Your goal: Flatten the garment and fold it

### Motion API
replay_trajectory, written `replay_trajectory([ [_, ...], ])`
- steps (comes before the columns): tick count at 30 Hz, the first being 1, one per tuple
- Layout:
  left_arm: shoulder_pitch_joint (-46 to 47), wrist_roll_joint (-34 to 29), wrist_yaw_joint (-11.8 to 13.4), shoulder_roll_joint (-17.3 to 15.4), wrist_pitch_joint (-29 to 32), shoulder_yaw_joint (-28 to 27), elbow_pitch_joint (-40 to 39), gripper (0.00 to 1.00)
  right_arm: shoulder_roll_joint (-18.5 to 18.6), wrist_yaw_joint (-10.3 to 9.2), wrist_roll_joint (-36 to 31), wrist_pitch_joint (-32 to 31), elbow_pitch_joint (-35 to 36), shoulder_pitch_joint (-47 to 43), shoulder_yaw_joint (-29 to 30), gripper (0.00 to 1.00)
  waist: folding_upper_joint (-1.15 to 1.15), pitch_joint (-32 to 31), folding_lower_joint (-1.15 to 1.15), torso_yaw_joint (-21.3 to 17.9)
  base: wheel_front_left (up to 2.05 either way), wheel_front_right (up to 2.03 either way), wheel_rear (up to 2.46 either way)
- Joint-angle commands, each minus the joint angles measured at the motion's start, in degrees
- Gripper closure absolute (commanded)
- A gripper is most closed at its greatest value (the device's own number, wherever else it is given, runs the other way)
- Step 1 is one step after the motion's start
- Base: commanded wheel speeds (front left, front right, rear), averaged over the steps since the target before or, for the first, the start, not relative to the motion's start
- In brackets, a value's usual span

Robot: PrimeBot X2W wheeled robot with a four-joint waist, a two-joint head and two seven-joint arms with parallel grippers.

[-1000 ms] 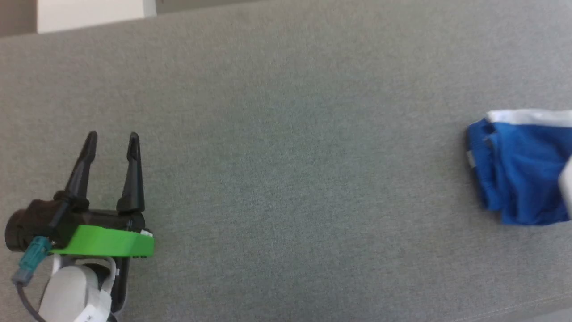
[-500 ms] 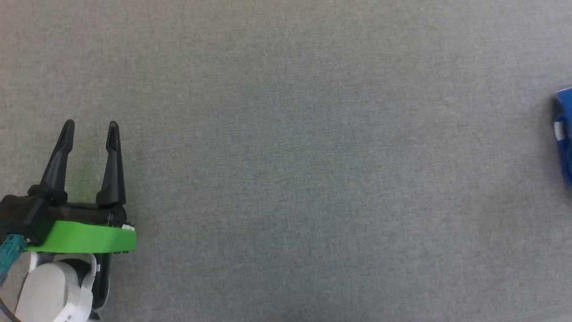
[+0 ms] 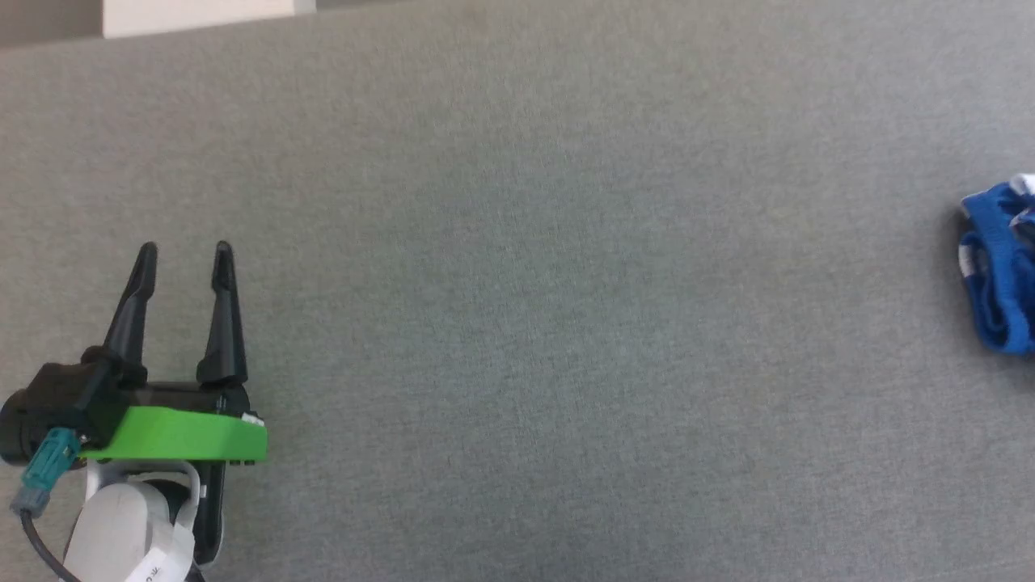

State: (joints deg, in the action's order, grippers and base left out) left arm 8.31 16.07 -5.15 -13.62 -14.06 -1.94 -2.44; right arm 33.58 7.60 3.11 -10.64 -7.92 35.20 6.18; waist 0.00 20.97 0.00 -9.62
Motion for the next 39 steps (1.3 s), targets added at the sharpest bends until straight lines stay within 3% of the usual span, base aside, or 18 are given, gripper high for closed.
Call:
replay_trajectory([
  [1,-0.2,-0.3,0.8,0.5,-0.5,-0.6,0.2,0.00,-2.5,-0.11,0.8,2.2,1.8,1.6,-1.3,0.00,0.00,-4.7,0.00,0.6,0.00,0.00,0.00],
  [4,-0.5,-0.7,1.7,1.2,-0.7,-1.1,0.6,0.00,-8.0,-0.11,1.2,5.4,5.7,1.7,-3.5,0.00,0.00,-7.5,0.00,1.5,0.00,0.00,0.00],
  [11,-0.8,-1.3,3.2,2.8,-0.9,-2.5,1.1,0.00,-27.0,-0.11,-0.6,9.3,15.0,-4.6,-3.6,0.00,0.00,-13.2,0.00,4.4,0.00,0.00,0.00],
  [14,-1.3,-1.2,3.9,4.2,-0.9,-3.1,1.2,0.00,-30.0,-0.11,-0.4,11.7,16.3,-8.7,-4.0,0.00,0.00,-15.6,0.00,5.9,0.00,0.00,0.00],
  [21,-2.1,-2.2,4.6,5.7,-0.9,-2.4,3.1,0.00,-30.7,-0.11,7.7,19.2,13.1,-19.2,-2.6,0.00,0.00,-18.7,0.00,8.1,0.00,0.00,0.00],
  [25,-2.8,-3.9,5.3,6.5,-0.9,-0.1,7.6,0.00,-30.7,-0.11,7.4,23.2,7.2,-26.9,-2.1,0.00,0.00,-20.1,0.00,8.5,0.00,0.00,0.00],
  [39,-4.0,-4.3,5.1,7.9,-0.9,2.5,13.9,0.00,-30.7,-0.11,8.4,24.4,-0.1,-34.0,-3.6,0.00,0.00,-20.8,0.00,8.4,0.00,0.00,0.00],
])
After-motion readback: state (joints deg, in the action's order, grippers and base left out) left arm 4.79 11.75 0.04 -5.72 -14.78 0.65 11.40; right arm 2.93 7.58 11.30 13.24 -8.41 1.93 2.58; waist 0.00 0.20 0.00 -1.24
